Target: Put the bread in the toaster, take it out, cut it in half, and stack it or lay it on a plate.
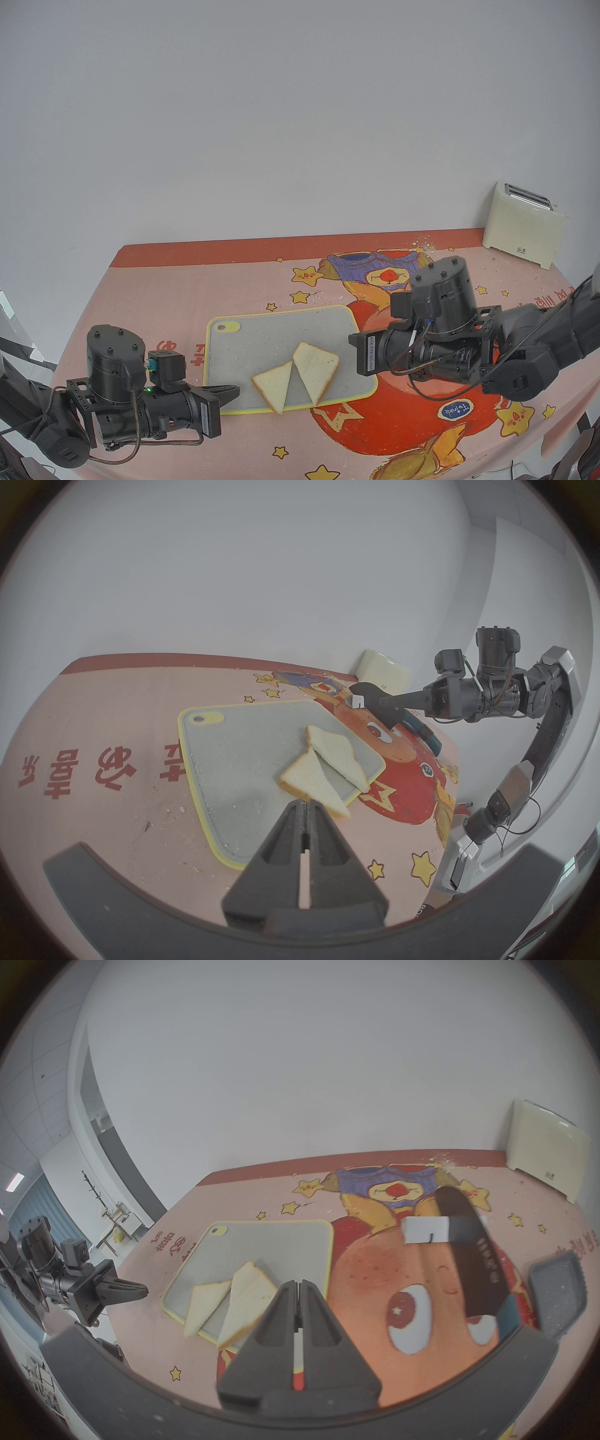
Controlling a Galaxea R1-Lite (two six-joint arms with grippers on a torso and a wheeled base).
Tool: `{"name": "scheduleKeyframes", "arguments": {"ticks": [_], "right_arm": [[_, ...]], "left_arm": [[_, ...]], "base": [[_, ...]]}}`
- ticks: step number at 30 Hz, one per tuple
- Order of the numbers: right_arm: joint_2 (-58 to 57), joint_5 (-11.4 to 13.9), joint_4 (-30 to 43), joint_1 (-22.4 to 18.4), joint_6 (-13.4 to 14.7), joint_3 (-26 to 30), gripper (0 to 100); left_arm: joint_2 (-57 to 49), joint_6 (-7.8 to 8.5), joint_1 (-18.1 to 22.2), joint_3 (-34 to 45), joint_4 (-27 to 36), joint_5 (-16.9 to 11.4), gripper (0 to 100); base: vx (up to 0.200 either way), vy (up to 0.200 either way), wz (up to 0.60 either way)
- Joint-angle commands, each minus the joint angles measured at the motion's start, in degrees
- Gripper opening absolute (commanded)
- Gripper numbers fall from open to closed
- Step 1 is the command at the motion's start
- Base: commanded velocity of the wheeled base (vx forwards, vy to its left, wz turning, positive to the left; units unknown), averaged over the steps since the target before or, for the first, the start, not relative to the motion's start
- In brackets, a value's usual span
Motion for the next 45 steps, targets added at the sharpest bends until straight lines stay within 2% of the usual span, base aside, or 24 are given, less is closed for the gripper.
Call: {"name": "scheduleKeyframes", "arguments": {"ticks": [1, 9, 15, 19, 39, 44, 45], "right_arm": [[3.16, 0.01, -0.56, 0.60, 0.43, -0.46, 0], [4.92, -0.61, -6.54, 1.22, 0.60, 0.15, 0], [6.42, -0.61, -6.63, 1.57, 0.87, 0.15, 0], [6.85, -0.61, -6.63, 1.57, 2.10, -0.29, 0], [8.79, -1.84, -6.80, 0.78, 2.71, -1.52, 0], [9.67, -1.93, -6.80, 0.95, 2.71, -1.43, 0], [9.67, -1.93, -6.80, 0.95, 2.71, -1.43, 0]], "left_arm": [[1.99, -0.10, -0.02, -1.00, -0.06, 0.08, 0], [2.26, -0.10, -0.02, -0.82, 0.02, 0.16, 0], [4.28, -0.10, -0.11, -1.44, 0.02, 0.16, 0], [5.51, -0.01, -0.37, -1.35, -0.06, 0.16, 0], [6.74, -0.19, -0.20, -3.72, 0.02, 0.25, 0], [8.32, -0.45, 0.07, -5.65, 0.02, 4.65, 0], [8.59, -0.45, 0.07, -5.74, 0.02, 4.73, 0]], "base": [[0.000, 0.000, 0.00], [0.000, 0.000, 0.00], [0.000, 0.000, 0.00], [0.000, 0.000, 0.00], [0.000, 0.000, 0.00], [0.000, 0.000, 0.00], [0.000, 0.000, 0.00]]}}
